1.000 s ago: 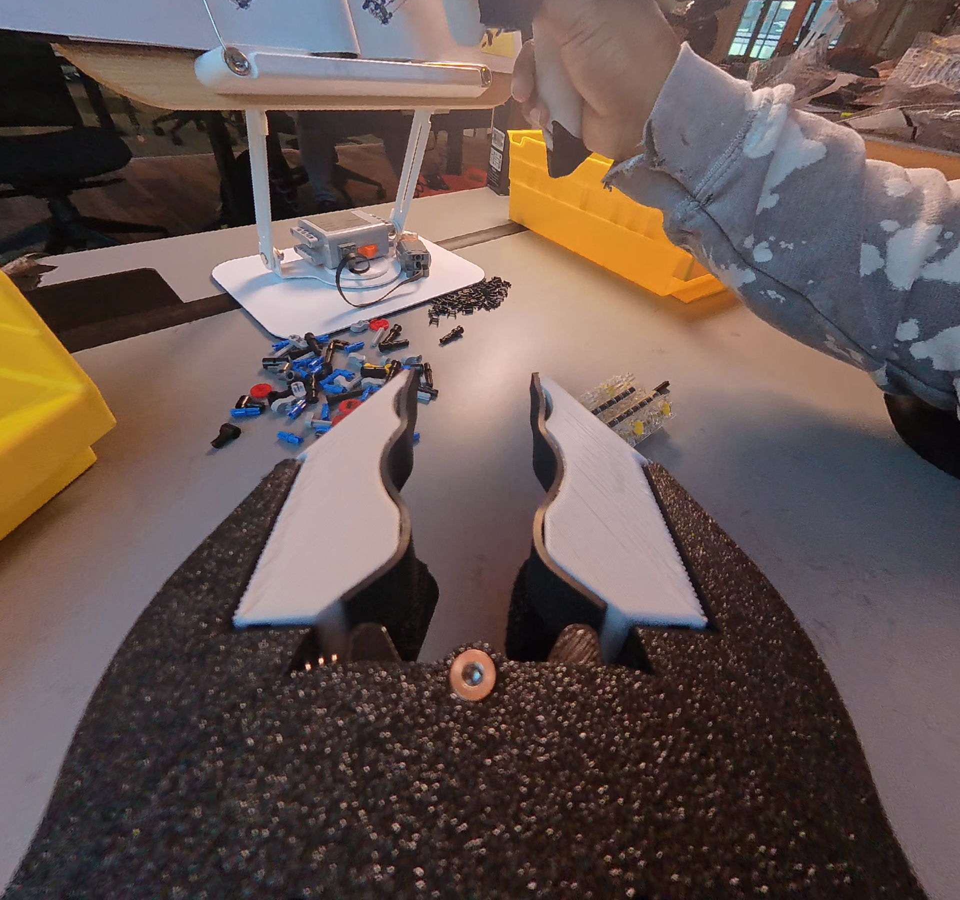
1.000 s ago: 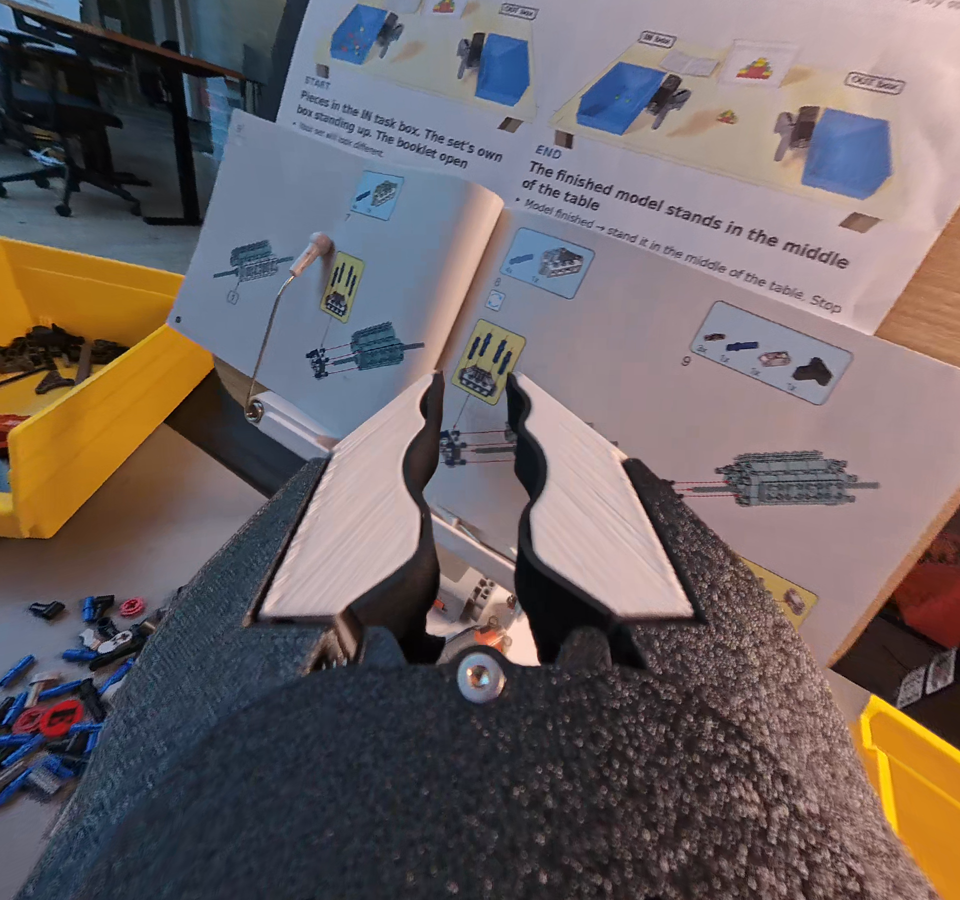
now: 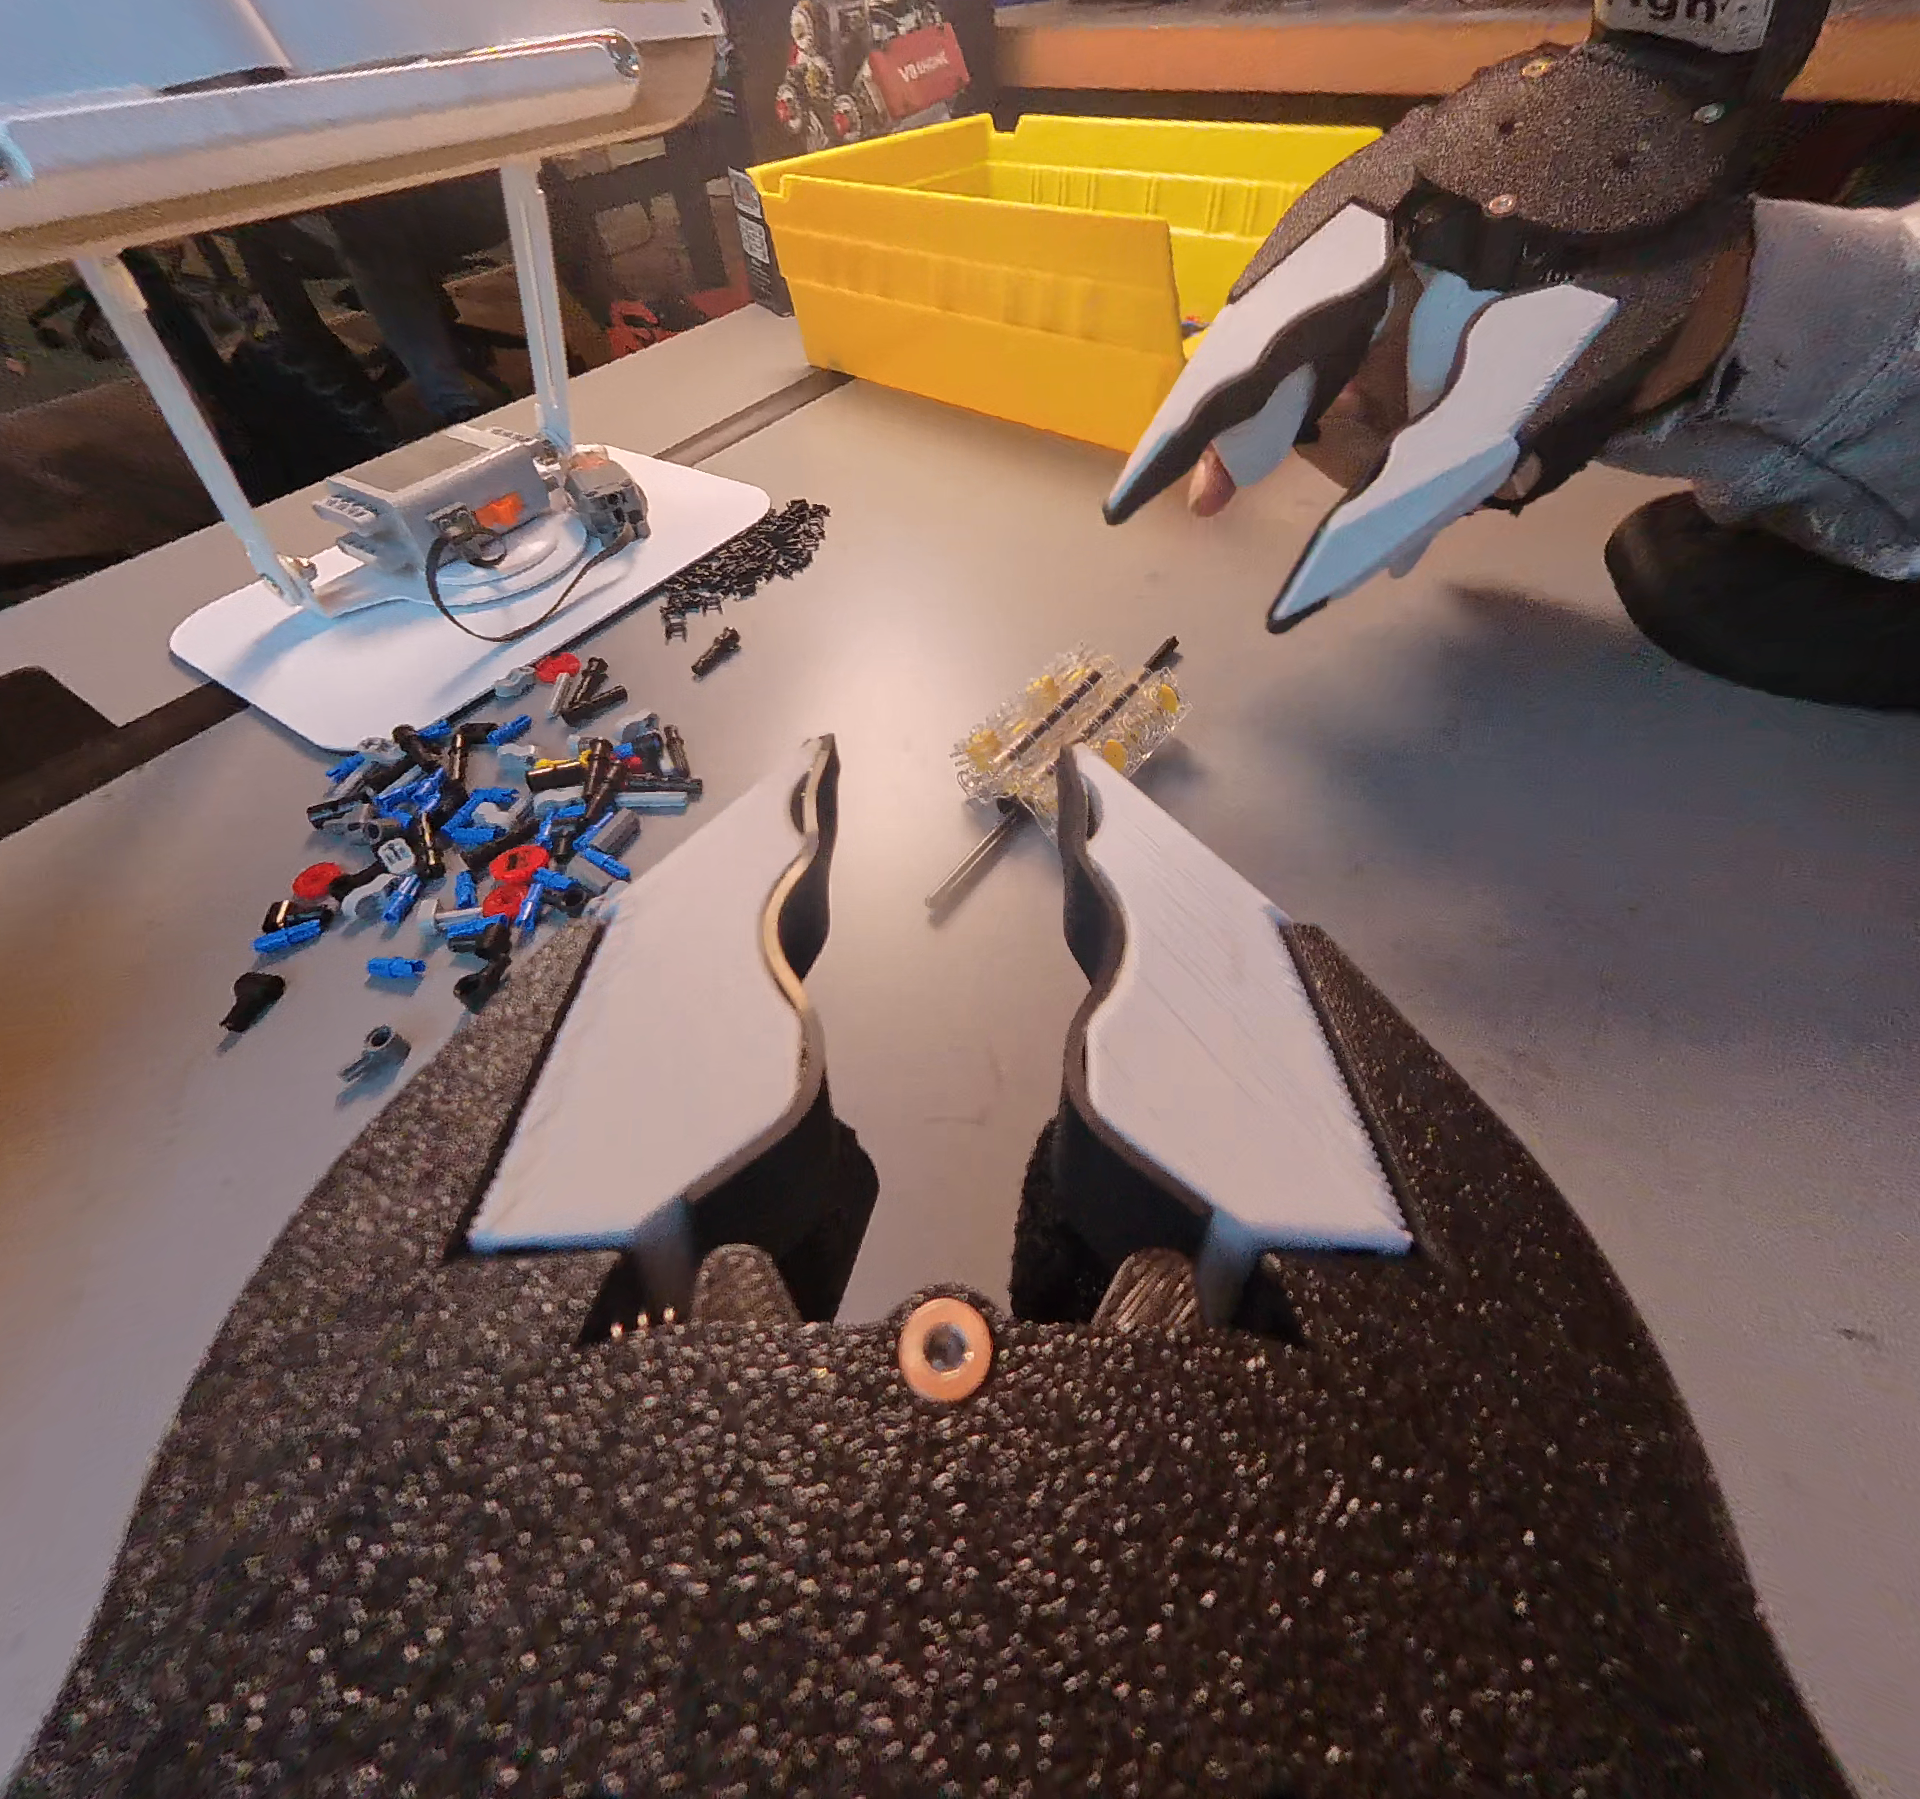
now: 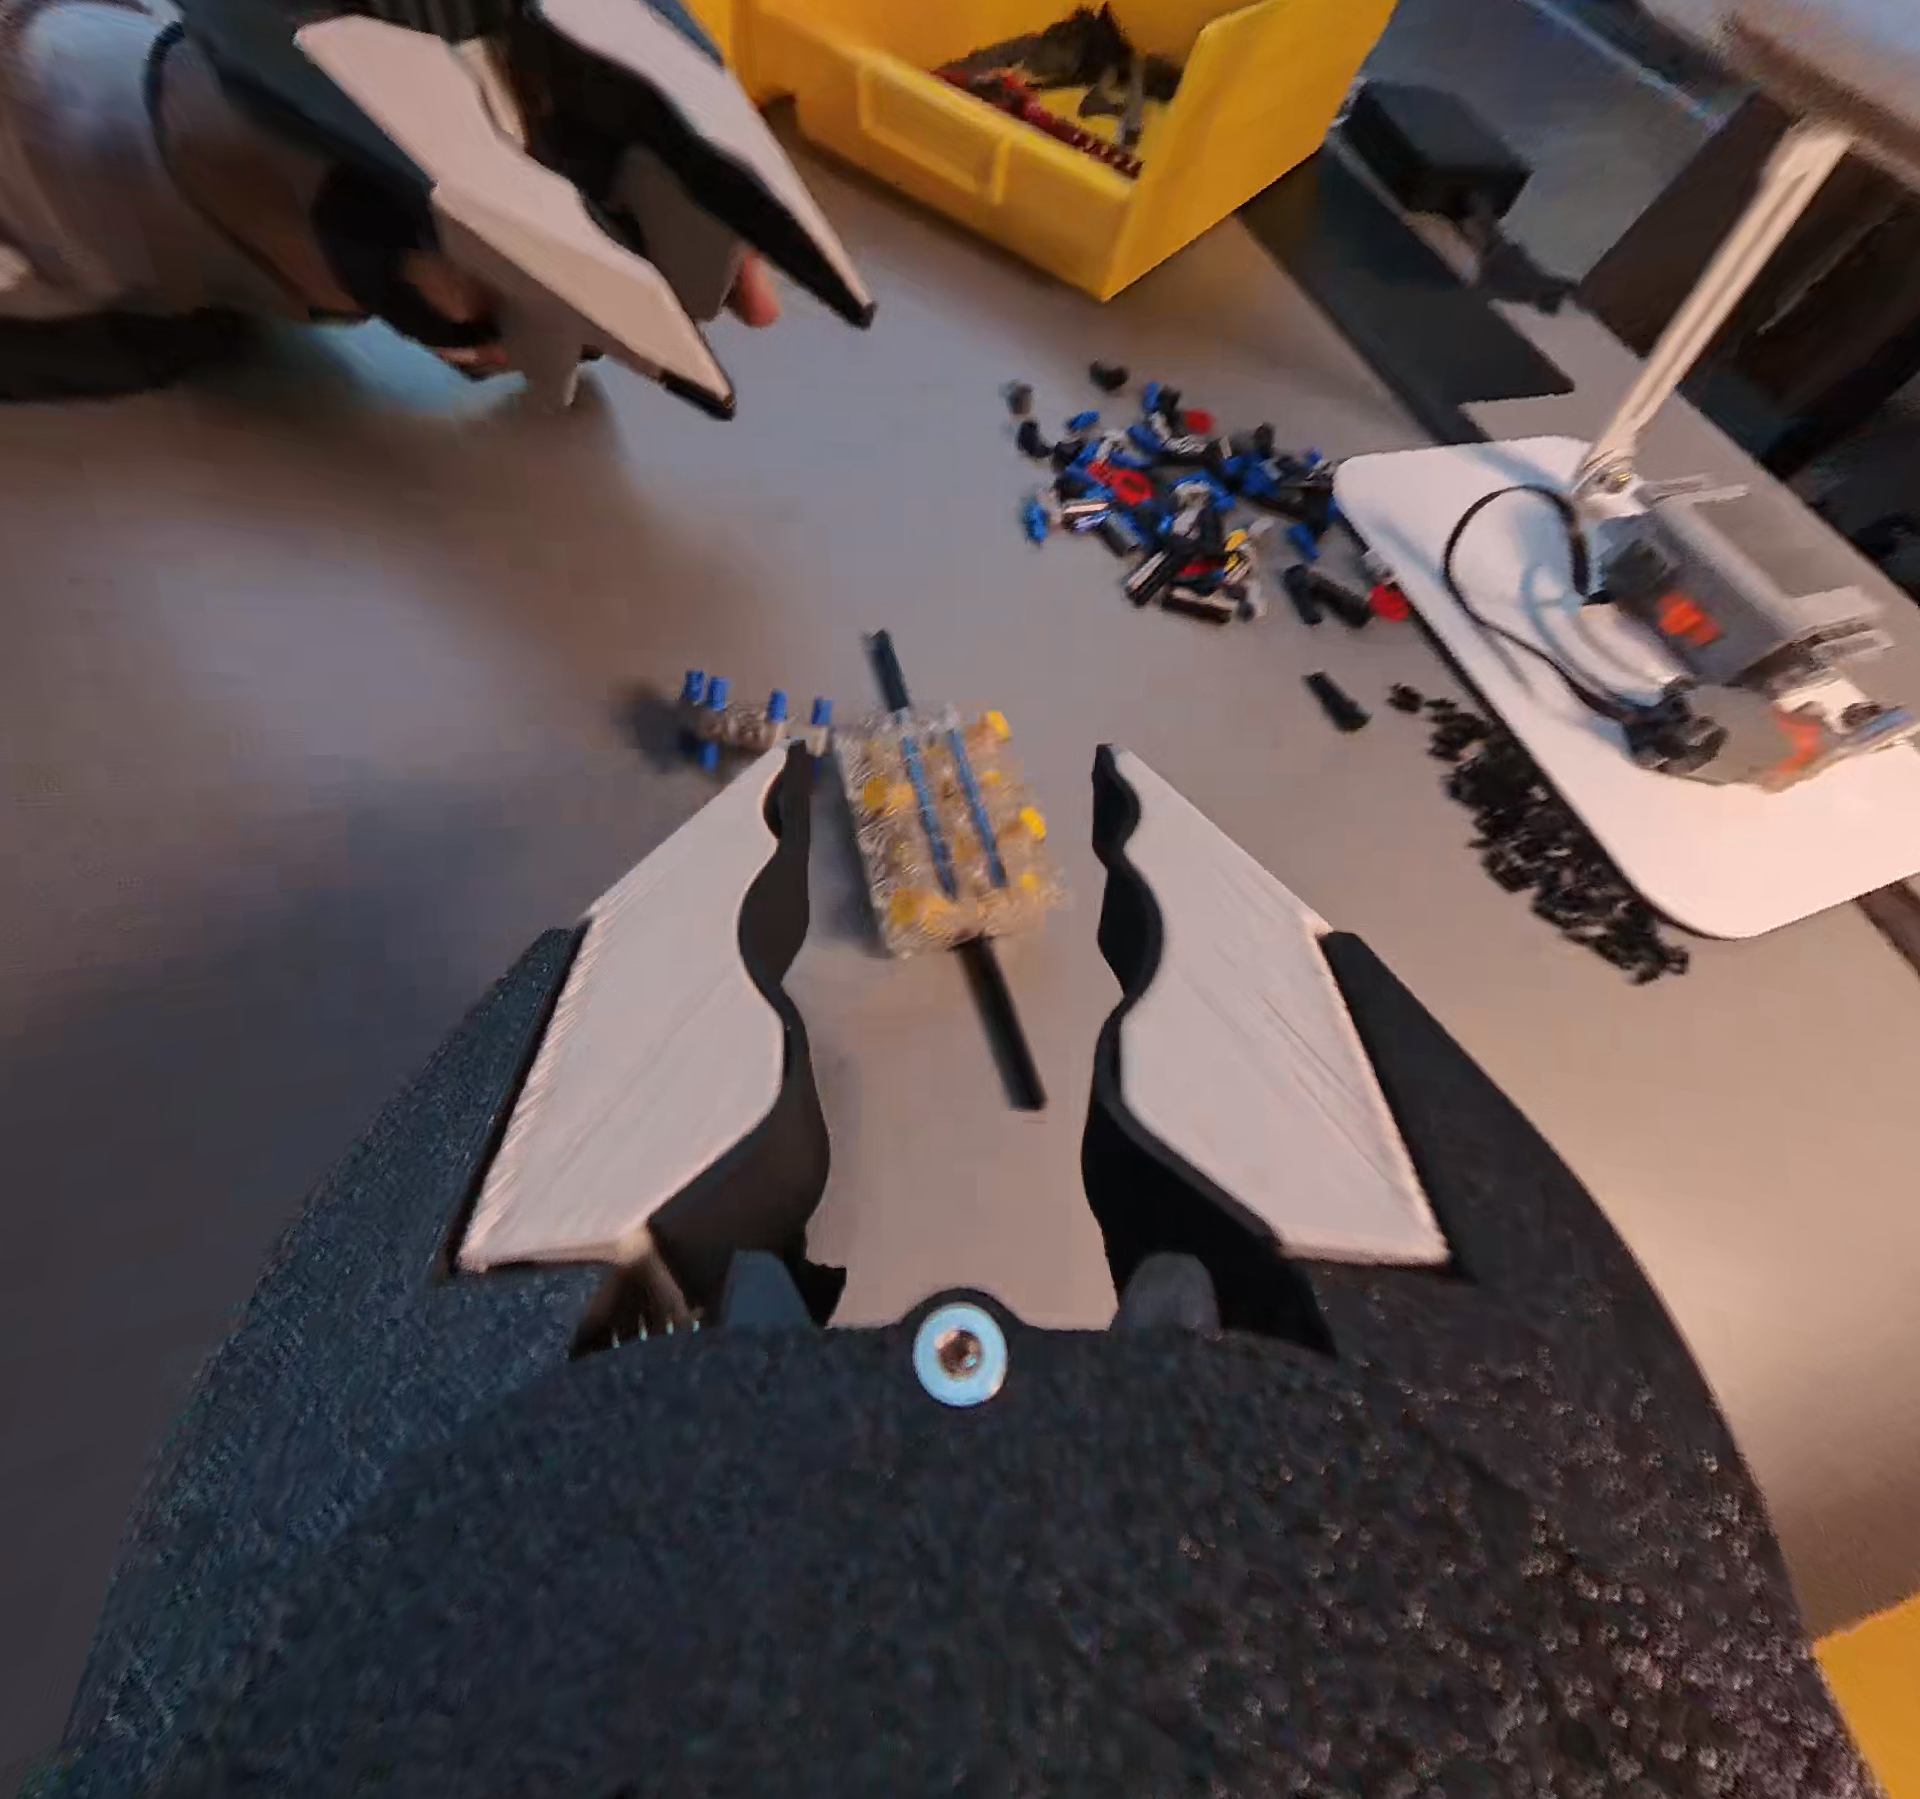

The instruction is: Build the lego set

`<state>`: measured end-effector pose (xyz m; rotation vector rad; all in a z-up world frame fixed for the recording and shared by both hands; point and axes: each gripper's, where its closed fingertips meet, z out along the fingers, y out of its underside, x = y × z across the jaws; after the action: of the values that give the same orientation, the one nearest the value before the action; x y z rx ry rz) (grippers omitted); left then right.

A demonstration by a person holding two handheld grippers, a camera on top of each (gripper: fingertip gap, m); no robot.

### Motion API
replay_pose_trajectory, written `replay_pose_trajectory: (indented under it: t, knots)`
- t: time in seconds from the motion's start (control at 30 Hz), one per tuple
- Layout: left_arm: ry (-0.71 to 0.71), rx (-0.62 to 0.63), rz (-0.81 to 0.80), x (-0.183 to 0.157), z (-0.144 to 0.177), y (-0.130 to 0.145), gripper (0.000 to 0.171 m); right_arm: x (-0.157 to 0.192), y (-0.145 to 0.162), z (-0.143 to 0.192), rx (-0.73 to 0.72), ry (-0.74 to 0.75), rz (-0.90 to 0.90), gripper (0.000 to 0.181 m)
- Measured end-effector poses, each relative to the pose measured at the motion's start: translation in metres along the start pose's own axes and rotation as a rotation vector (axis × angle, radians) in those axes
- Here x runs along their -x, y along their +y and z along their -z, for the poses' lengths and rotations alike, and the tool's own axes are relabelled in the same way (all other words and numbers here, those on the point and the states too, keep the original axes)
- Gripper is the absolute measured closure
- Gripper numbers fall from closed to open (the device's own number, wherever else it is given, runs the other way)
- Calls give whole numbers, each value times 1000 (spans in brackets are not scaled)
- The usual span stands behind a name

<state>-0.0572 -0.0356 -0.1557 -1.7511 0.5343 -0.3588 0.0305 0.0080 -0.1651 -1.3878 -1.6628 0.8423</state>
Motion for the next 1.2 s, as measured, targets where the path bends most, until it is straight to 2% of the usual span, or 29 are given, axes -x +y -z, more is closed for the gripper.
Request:
replay_pose_trajectory:
  t: [0.17,0.4,0.53,0.67,0.73,0.8,0.93,1.03,1.13,1.2]
  knots:
    - [39,52,-100,-16,-7,10,131,41,22,-3,77,-180,6,129]
    - [259,278,-61,-56,-14,47,123,48,35,-10,129,-172,65,131]
    - [266,357,-63,-61,-18,59,124,42,32,-10,103,-152,45,133]
    - [241,404,-112,-62,-25,67,138,44,31,-13,99,-151,56,134]
    - [224,414,-140,-61,-26,69,156,46,31,-15,102,-155,62,135]
    - [185,418,-161,-54,-26,70,166,47,31,-16,104,-155,71,135]
    - [184,420,-158,-46,-21,72,171,47,32,-17,106,-145,76,137]
    - [173,397,-131,-39,-17,68,169,45,32,-18,110,-137,76,138]
    - [218,324,-59,-44,-21,52,143,46,32,-19,111,-138,81,139]
    - [255,330,-26,-51,-28,48,131,45,30,-19,102,-133,79,140]
